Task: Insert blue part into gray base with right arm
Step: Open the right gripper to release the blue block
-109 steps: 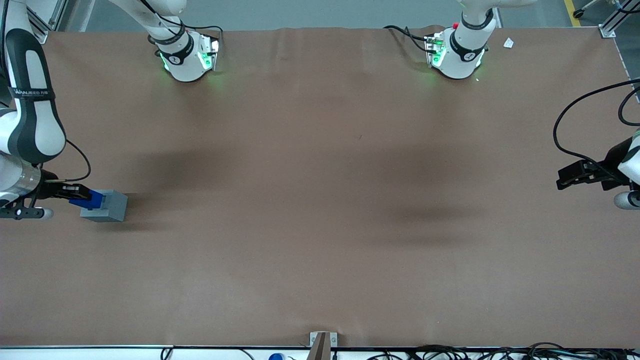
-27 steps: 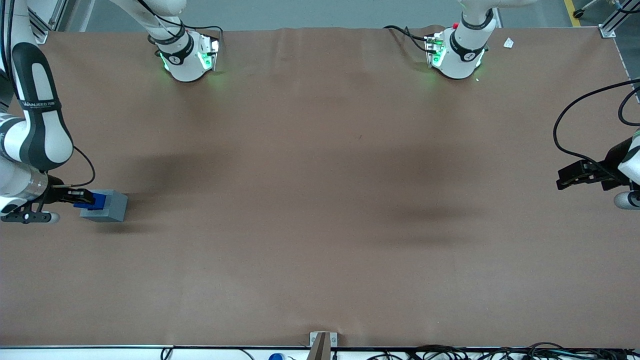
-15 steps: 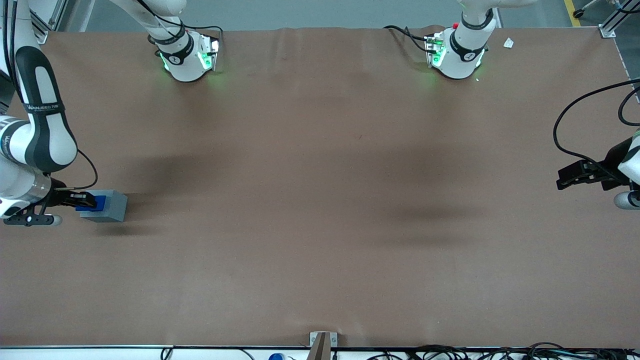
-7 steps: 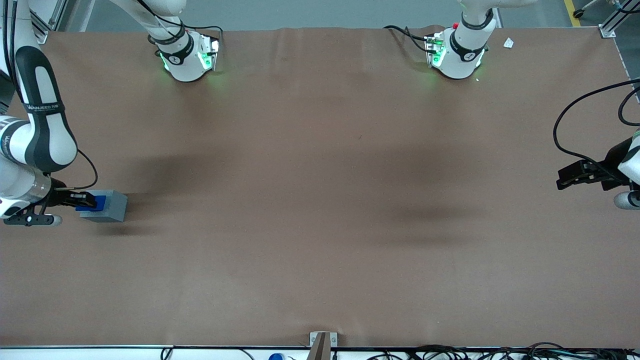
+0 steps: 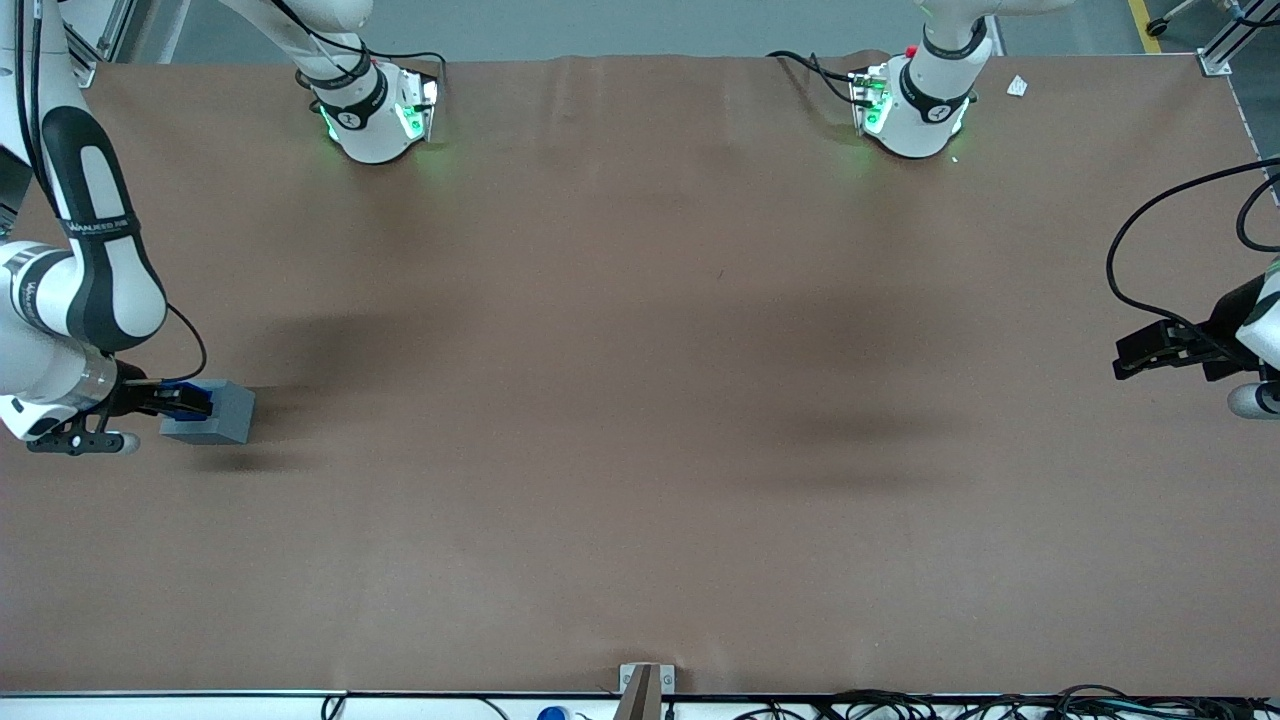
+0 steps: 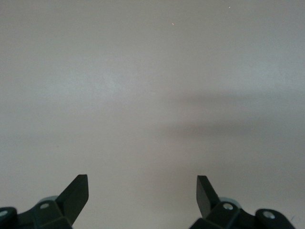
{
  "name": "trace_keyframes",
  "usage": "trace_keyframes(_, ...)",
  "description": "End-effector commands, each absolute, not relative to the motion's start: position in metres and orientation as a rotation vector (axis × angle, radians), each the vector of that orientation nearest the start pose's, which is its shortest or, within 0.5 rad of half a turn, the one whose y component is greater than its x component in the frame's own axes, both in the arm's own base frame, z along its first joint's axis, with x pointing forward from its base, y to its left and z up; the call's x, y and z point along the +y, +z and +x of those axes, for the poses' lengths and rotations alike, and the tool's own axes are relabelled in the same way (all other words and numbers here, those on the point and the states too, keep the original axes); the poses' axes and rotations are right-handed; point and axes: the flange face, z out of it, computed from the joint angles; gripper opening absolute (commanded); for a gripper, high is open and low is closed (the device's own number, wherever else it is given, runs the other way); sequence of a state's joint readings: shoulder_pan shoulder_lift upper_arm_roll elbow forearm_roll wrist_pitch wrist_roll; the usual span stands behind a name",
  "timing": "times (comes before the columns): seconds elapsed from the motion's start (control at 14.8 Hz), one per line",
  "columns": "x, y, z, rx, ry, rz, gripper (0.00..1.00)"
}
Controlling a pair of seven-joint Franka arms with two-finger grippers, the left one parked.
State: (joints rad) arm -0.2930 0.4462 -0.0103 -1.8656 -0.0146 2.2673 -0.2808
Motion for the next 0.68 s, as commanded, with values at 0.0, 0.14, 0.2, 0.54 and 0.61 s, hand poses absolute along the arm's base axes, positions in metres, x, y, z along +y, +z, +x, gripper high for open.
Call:
trace_keyframes(0.0, -0.186, 0.289, 0.61, 0.026, 0.085, -3.13, 0.95)
trace_keyframes(0.14, -0.185, 0.3, 0.613, 0.019, 0.094, -3.128, 1.0)
trace_keyframes(0.2, -0.184, 0.305, 0.614, 0.017, 0.106, -3.125, 1.0)
trace_keyframes(0.54, -0.151, 0.372, 0.615, 0.009, 0.088, -3.13, 1.0)
trace_keyframes(0.61, -0.142, 0.386, 0.614, 0.031, 0.081, -3.132, 1.0)
